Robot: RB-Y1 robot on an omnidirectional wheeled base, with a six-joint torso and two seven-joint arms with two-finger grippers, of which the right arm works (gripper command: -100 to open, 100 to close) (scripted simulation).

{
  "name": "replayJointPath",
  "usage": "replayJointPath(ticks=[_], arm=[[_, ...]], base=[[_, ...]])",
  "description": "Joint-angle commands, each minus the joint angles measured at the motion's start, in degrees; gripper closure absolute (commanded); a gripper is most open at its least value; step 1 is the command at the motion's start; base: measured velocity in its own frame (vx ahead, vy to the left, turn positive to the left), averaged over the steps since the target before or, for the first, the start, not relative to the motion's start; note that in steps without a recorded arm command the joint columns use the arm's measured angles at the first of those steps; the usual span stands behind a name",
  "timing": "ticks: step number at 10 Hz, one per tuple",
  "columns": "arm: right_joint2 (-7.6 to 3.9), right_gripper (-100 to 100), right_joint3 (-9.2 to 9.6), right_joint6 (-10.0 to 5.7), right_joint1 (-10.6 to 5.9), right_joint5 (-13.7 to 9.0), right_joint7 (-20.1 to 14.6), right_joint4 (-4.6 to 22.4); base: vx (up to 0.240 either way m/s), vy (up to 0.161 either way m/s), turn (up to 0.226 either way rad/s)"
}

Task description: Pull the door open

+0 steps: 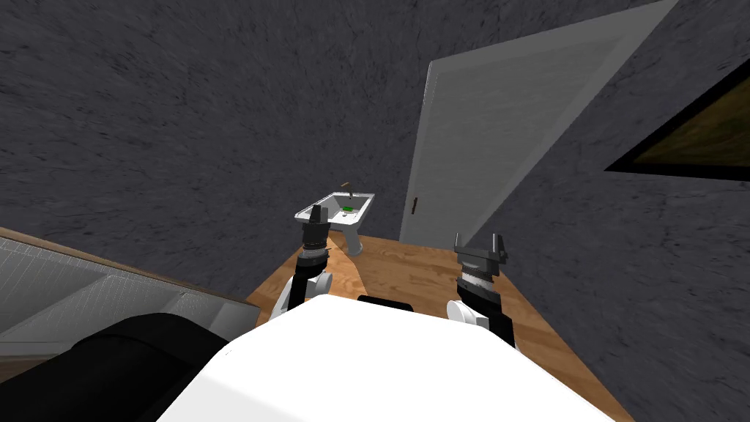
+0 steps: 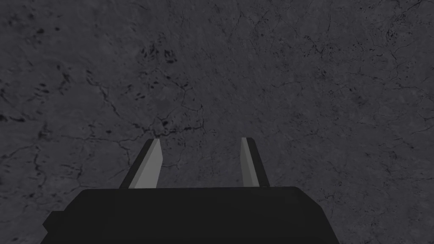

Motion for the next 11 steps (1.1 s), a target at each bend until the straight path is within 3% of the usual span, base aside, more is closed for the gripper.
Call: replayJointPath(ticks=[1, 11], arm=[[-0.32, -100, 0.10, -0.68, 0.02, -1.3, -1.7, 1.7], [-1.92, -100, -0.77, -3.73, -1.93, -8.8, -10.3, 12.1]], base=[[0.111, -0.025, 0.197], [0.093, -0.045, 0.151]])
